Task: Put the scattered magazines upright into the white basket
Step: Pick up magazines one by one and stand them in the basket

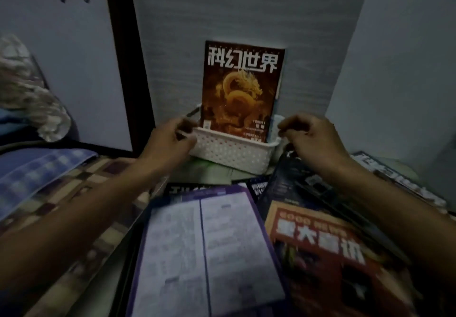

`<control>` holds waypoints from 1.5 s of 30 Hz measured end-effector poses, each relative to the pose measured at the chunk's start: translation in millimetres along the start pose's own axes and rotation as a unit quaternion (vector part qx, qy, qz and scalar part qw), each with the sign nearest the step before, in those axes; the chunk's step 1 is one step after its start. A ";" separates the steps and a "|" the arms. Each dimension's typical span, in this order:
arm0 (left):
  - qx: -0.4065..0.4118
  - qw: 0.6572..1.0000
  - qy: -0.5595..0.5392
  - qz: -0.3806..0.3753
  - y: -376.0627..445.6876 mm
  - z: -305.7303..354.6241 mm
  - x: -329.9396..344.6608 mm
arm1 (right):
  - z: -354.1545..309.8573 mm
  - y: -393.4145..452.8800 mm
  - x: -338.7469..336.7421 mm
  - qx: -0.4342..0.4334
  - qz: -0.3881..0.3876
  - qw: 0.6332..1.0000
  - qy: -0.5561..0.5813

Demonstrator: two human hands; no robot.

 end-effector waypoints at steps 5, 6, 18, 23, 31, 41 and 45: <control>0.129 0.962 0.153 -0.187 -113.0 -0.9 -57.7 | -29.3 -113.9 -26.1 -0.200 -0.305 0.914 -0.177; 0.157 0.952 0.168 -0.201 -125.4 -3.0 -66.0 | -28.2 -128.3 -26.6 -0.218 -0.340 0.894 -0.194; -0.019 0.883 -0.006 -0.468 -180.9 5.8 -101.2 | -45.1 -216.0 -30.4 -0.303 -0.360 0.862 -0.190; -0.307 0.906 -0.284 -0.071 -167.0 -1.6 -105.9 | -50.1 -216.9 -39.1 -0.183 -0.362 0.909 -0.096; -0.053 0.977 -0.153 -0.140 -181.7 100.6 -95.6 | -52.9 -190.5 -55.6 0.103 -0.185 0.975 0.066; 0.576 0.796 0.150 -0.108 -185.7 136.1 -93.2 | -56.5 -164.2 -88.7 0.353 -0.242 0.800 0.420; 0.429 0.896 0.104 -0.046 -183.4 107.7 -89.7 | -42.3 -191.0 -65.2 0.365 -0.357 0.824 0.245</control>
Point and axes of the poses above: each hand's wrist, its own y-axis towards the middle knuckle, its own x-axis out of the palm, z = x × y, the point moved 5 cm from there along y, towards the middle knuckle, and after that the axes turned 11 degrees about z, right-handed, at the moved point
